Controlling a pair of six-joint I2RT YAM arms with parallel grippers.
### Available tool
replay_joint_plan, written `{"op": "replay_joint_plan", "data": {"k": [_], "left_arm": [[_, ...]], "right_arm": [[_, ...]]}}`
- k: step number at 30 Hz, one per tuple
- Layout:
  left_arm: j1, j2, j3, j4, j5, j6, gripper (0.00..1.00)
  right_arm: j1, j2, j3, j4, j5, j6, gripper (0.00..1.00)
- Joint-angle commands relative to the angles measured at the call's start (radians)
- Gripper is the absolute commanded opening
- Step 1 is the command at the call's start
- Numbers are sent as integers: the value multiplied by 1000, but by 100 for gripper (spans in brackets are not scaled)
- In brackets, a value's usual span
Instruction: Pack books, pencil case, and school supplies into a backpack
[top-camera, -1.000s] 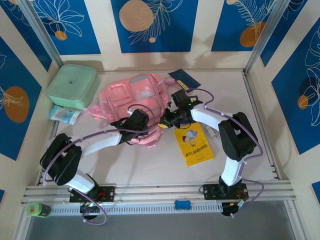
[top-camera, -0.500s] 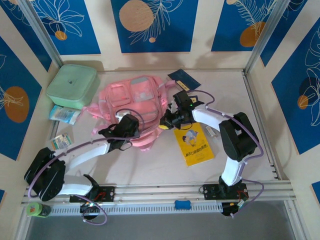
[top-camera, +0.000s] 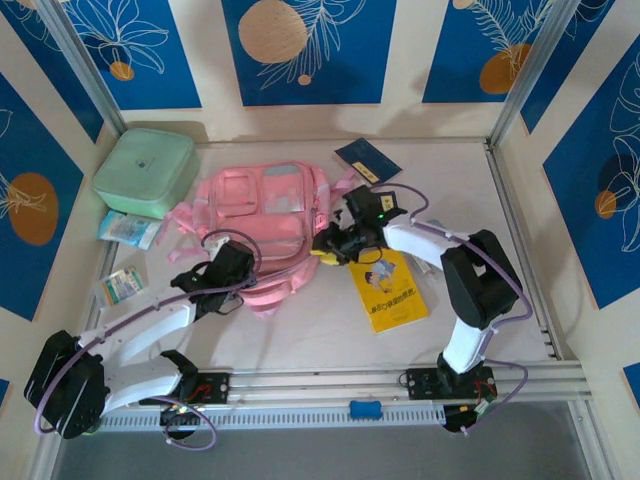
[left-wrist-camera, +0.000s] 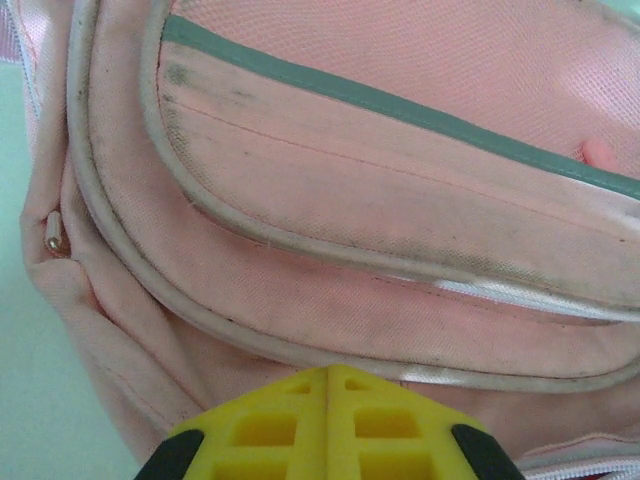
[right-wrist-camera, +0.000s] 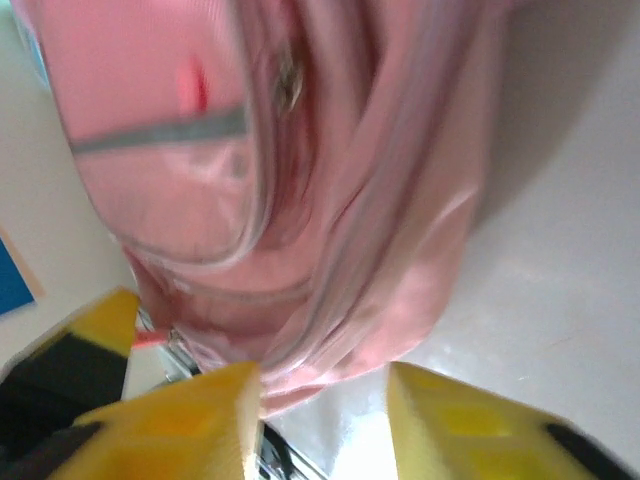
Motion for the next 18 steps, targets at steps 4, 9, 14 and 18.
{"op": "replay_joint_plan", "data": {"k": [4, 9, 14, 18], "left_arm": [[-19, -22, 8, -46, -10, -58, 0], [-41, -30, 21, -62, -37, -70, 0], [-56, -49, 20, -94, -74, -91, 0], [-61, -90, 13, -176, -132, -119, 0]], "right_arm": [[115, 15, 38, -10, 150, 190, 74], [113, 95, 96, -10, 206, 201, 61], [91, 124, 147, -43, 235, 145, 22], [60, 109, 137, -62, 248, 111, 0]]}}
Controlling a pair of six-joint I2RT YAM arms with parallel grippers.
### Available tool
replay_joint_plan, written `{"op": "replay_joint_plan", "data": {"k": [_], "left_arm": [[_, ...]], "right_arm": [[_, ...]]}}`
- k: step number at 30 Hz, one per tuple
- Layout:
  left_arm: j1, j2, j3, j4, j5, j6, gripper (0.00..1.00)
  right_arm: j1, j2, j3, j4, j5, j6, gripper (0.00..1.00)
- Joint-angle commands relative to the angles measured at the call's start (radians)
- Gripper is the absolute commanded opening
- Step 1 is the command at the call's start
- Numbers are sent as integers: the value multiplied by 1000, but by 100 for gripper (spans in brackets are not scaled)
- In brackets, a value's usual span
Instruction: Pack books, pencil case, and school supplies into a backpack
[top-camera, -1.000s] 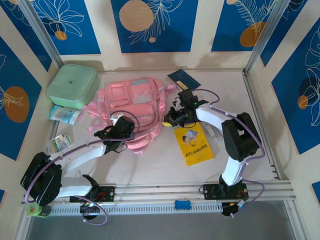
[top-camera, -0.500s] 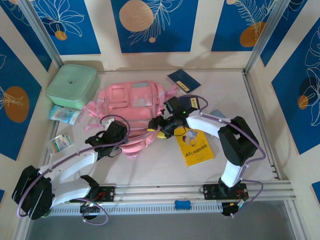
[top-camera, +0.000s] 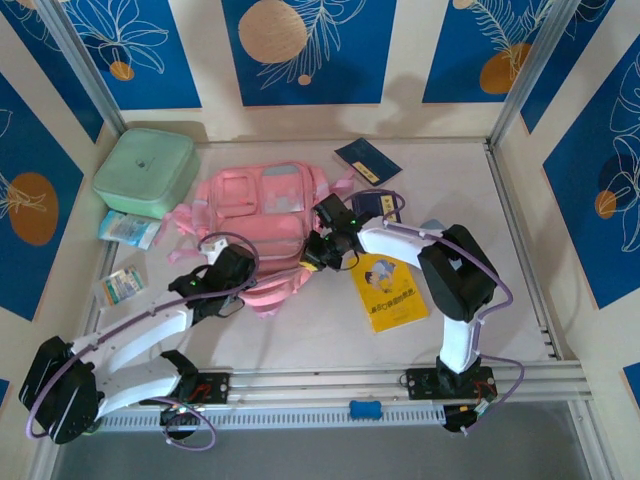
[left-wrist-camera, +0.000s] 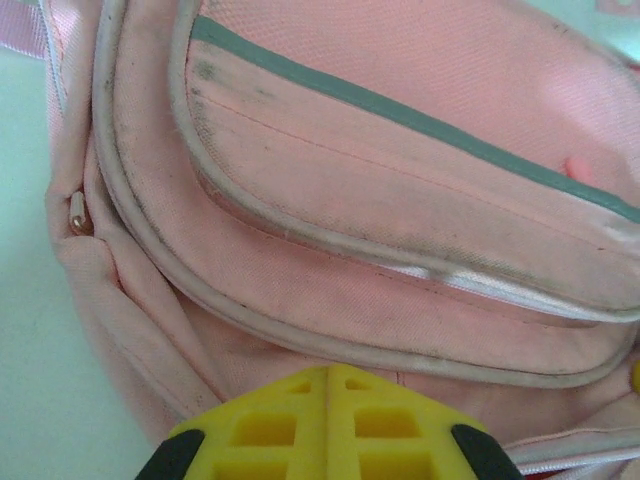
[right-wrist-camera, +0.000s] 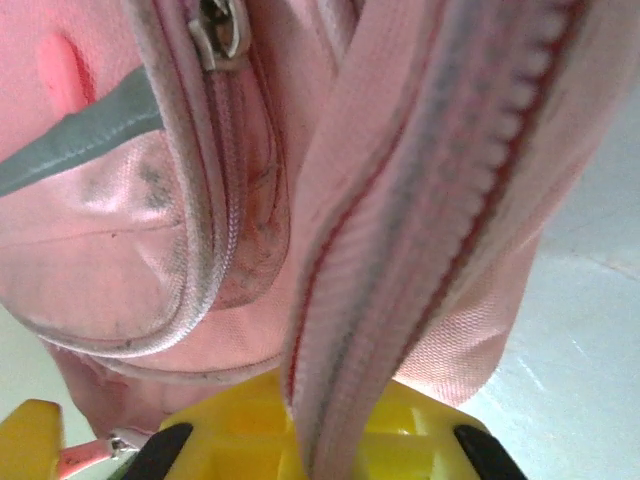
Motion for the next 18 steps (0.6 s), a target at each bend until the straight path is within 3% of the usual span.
{"op": "replay_joint_plan", "data": {"k": [1, 7, 10, 15, 18], "left_arm": [[-7, -55, 4, -150, -94, -35, 0], [-1, -129, -27, -212, -189, -41, 0], [21, -126, -20, -228, -182, -38, 0], [20, -96, 9, -156, -72, 24, 0], [11, -88, 29, -6, 83, 169, 0]], "right_arm": [[-52, -9, 29, -14, 58, -47, 0], [-125, -30, 17, -24, 31, -86, 0], [-145, -52, 9, -28, 29, -103, 0], [-144, -73, 17, -17, 0, -109, 0], [-137, -78, 31, -23, -10, -130, 0]]}}
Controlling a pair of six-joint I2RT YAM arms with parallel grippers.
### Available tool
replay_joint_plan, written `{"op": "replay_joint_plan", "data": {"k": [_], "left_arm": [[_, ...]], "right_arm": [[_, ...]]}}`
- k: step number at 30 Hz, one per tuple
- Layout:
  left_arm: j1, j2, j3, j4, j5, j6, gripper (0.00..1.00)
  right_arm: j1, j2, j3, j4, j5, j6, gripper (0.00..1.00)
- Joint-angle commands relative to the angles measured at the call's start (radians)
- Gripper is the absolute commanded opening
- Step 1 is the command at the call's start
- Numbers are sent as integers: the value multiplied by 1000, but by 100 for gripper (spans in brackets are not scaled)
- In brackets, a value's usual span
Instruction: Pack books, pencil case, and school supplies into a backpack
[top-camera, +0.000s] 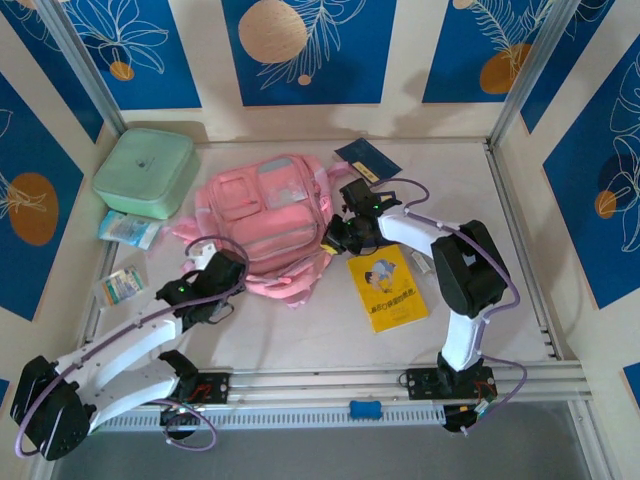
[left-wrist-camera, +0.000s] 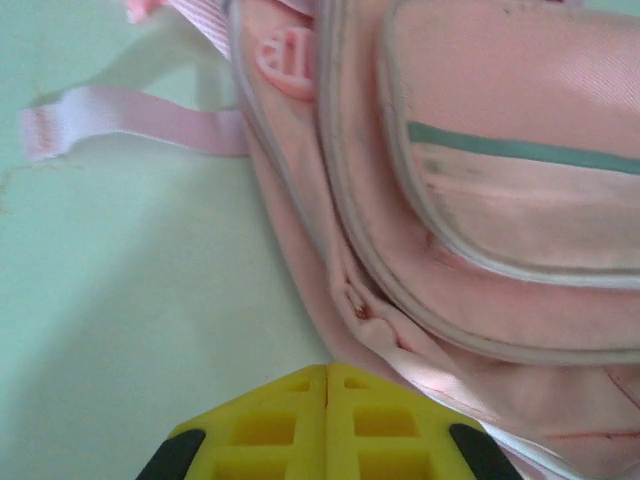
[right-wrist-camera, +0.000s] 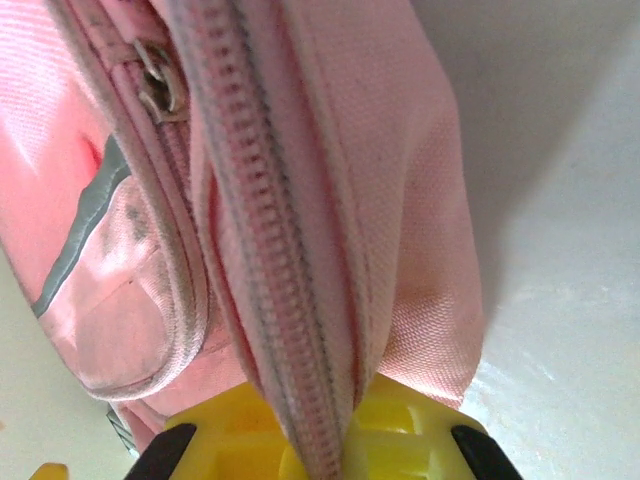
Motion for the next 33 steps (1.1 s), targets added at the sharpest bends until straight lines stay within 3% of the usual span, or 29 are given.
{"op": "replay_joint_plan", "data": {"k": [1, 2, 4, 7, 10, 14, 20, 23, 33], "left_arm": [[-4, 15, 53, 136, 174, 175, 13], [-5, 36, 87, 122, 211, 207, 21], [-28, 92, 170, 31, 214, 254, 25], [-155, 183, 265, -74, 69, 240, 39], [-222, 263, 341, -202, 42, 65, 44], [-322, 327, 357, -164, 11, -95, 46], [-338, 425, 362, -96, -22, -240, 53], [-338, 474, 389, -144, -55, -333, 58], [-328, 556, 393, -237, -134, -540, 59]], "right_arm": [[14, -56, 32, 0, 8, -46, 0], [12, -57, 31, 0, 7, -55, 0], [4, -55, 25, 16, -22, -58, 0], [6, -51, 30, 15, -37, -54, 0], [15, -61, 18, 18, -19, -39, 0], [19, -67, -7, 51, -44, -15, 0], [34, -54, -14, 80, -63, -2, 0], [42, -49, -15, 90, -68, 6, 0], [54, -44, -22, 109, -70, 14, 0]]}}
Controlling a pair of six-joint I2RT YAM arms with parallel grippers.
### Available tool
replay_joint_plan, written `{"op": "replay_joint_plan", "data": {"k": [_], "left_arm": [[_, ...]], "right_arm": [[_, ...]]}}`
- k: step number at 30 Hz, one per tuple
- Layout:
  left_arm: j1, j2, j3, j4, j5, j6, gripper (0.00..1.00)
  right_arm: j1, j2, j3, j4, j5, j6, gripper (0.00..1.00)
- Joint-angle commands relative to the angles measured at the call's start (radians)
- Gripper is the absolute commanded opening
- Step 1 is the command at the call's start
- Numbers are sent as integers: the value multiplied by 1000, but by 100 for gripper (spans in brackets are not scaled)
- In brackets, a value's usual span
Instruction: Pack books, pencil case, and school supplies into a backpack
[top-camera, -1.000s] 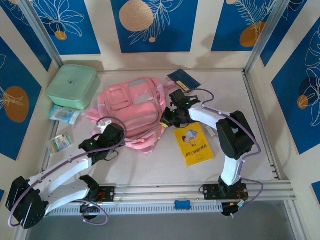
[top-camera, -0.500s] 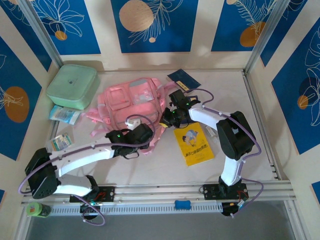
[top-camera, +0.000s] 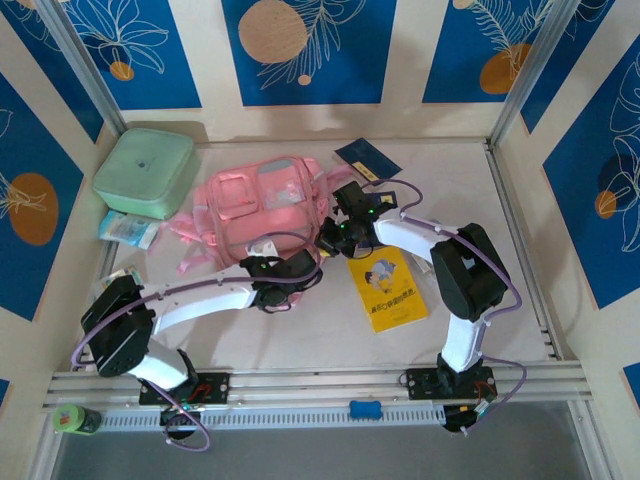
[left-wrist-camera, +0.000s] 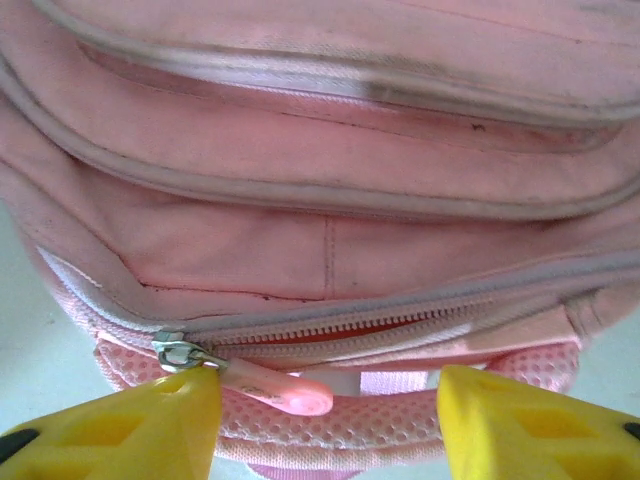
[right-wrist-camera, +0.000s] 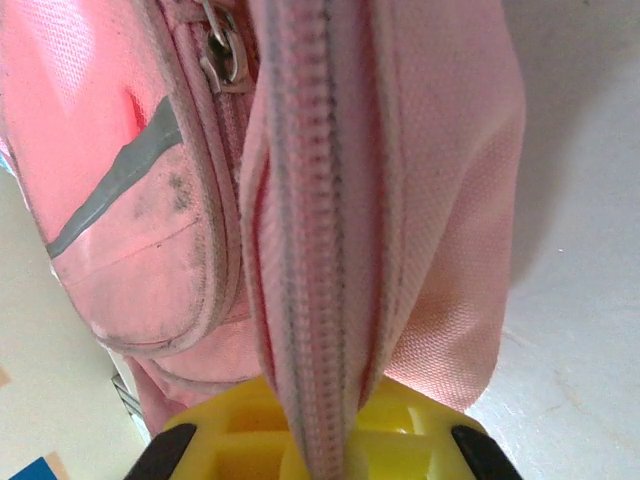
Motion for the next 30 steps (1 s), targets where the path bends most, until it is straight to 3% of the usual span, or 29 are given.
{"op": "replay_joint_plan", "data": {"k": [1, 9, 21, 26, 30], "left_arm": [[9, 16, -4, -69, -52, -121, 58], [41, 28, -6, -77, -58, -125, 47], [36, -7, -82, -117, -32, -154, 43], [45, -1, -74, -59, -33, -74, 32], [53, 20, -46, -38, -32, -23, 30]], "right_arm": [[7, -30, -7, 63, -39, 12, 0], [11, -22, -1, 60, -40, 10, 0], [-10, -24, 16, 40, -38, -4, 0], [-12, -12, 20, 43, -49, 1, 0], [-8, -12, 23, 46, -50, 0, 0]]}}
